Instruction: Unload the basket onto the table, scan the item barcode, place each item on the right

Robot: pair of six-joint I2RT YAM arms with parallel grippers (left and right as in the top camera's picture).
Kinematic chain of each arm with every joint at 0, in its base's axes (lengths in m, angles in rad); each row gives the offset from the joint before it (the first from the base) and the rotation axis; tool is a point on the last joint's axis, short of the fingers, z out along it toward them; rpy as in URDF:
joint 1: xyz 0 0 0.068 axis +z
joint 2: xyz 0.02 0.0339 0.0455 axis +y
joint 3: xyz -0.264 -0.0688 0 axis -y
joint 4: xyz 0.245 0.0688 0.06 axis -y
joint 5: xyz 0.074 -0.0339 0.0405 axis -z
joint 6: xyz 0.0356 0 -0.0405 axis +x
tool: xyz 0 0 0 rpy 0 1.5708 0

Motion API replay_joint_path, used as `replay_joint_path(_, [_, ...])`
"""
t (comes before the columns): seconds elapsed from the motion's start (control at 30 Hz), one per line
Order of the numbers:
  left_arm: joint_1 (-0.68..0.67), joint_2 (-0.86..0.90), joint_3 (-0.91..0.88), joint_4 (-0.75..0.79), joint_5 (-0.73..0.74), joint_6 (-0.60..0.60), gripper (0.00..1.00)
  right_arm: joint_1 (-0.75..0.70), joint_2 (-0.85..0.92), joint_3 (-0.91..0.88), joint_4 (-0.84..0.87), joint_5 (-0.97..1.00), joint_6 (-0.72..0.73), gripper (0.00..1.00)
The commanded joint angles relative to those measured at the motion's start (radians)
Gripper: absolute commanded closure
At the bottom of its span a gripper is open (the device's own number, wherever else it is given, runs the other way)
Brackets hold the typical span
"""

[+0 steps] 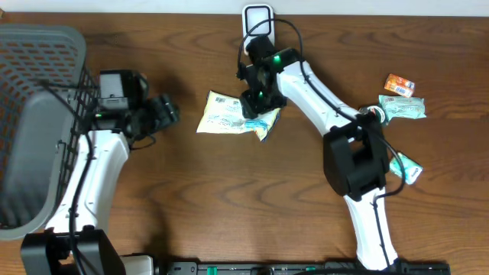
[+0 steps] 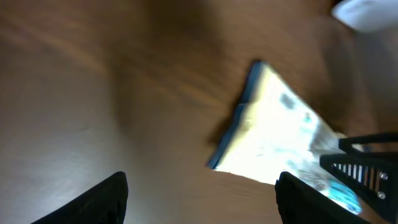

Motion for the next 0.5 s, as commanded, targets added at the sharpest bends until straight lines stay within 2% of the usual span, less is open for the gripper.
replay_joint_path(0.0, [-0.043, 0.005, 0.003, 0.037, 0.026, 0.032, 0.25, -0.028, -0.122, 0.001, -0.016, -0.08, 0.014, 0.51])
replay_joint_path(0.1, [-0.059, 0.005, 0.004, 0.072, 0.026, 0.032, 0.25, -0.029, -0.142, 0.001, -0.066, -0.093, 0.039, 0.62])
replay_joint_path(0.2, [-0.06, 0.006, 0.004, 0.08, 0.026, 0.032, 0.25, -0.018, -0.13, -0.007, -0.129, -0.093, 0.06, 0.93])
replay_joint_path(0.23, [-0.06, 0.006, 0.004, 0.08, 0.026, 0.032, 0.25, -0.014, -0.123, -0.015, -0.138, -0.092, 0.069, 0.99])
replay_joint_path(0.47, [-0.06, 0.006, 0.004, 0.081, 0.026, 0.055, 0.25, -0.002, -0.113, -0.176, -0.001, 0.016, 0.182, 0.99])
